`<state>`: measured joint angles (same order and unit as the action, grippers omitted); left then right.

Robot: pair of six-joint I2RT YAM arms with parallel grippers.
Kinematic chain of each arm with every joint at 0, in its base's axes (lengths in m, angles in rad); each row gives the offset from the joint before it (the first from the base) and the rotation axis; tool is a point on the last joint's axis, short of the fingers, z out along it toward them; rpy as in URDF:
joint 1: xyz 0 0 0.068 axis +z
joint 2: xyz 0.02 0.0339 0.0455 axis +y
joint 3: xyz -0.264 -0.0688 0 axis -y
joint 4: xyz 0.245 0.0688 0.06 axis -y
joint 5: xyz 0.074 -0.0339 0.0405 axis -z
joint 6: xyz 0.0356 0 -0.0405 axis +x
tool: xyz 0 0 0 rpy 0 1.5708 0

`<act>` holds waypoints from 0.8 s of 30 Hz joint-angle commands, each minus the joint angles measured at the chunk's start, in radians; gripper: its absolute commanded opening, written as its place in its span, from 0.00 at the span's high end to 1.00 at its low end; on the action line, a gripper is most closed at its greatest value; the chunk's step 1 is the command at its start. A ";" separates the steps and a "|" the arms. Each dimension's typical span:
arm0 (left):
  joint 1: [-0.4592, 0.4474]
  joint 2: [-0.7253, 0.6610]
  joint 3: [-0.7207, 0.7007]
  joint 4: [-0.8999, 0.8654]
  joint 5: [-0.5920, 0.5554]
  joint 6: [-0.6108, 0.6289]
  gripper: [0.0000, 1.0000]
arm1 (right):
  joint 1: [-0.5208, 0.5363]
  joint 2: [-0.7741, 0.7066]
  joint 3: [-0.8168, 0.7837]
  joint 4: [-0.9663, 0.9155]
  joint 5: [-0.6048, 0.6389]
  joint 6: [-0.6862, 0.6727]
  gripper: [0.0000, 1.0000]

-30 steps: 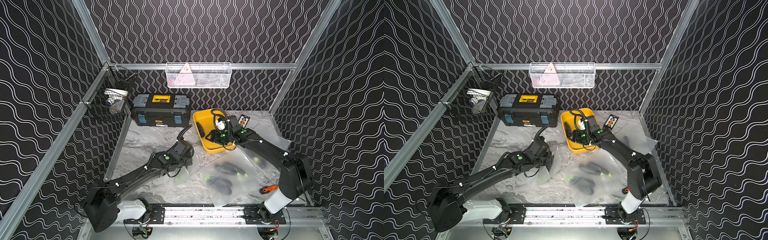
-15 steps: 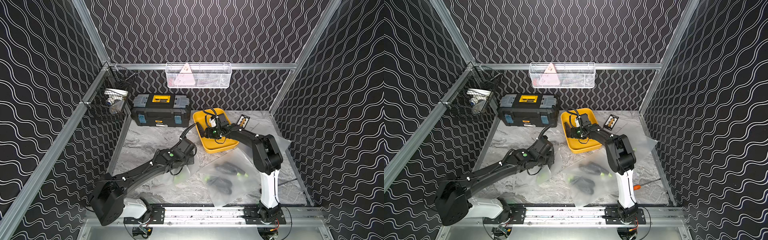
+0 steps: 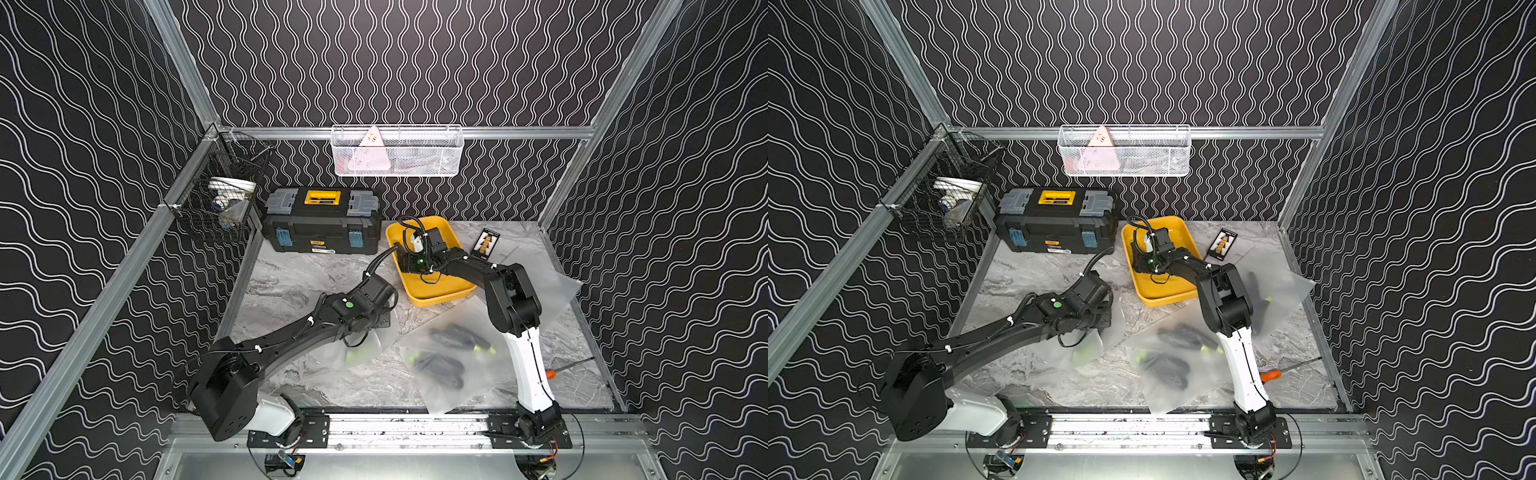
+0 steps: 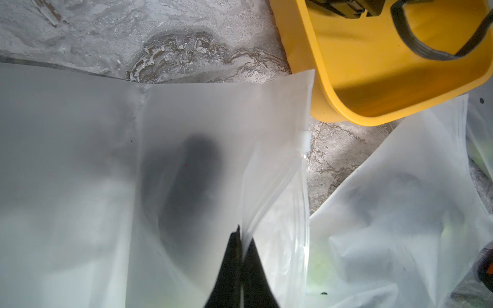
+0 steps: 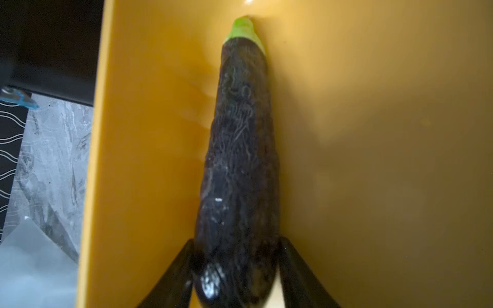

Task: Place the eggplant in a zip-top bag and seal the zipper
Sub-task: Pick up the eggplant from the basket, then place the eggplant in the zipper food storage bag.

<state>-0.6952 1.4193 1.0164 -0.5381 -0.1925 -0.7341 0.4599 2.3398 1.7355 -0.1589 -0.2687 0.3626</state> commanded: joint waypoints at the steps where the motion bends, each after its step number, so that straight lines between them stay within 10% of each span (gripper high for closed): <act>1: 0.001 -0.005 0.011 -0.011 -0.025 0.008 1.00 | 0.001 -0.009 -0.026 -0.005 0.002 0.026 0.68; 24: 0.024 0.022 0.010 0.075 -0.013 0.019 1.00 | 0.080 -1.000 -0.722 -0.283 -0.217 0.130 0.77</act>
<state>-0.6727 1.4364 1.0187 -0.4995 -0.2028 -0.7113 0.5114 1.4067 1.0504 -0.3580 -0.4057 0.4496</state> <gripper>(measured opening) 0.058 0.357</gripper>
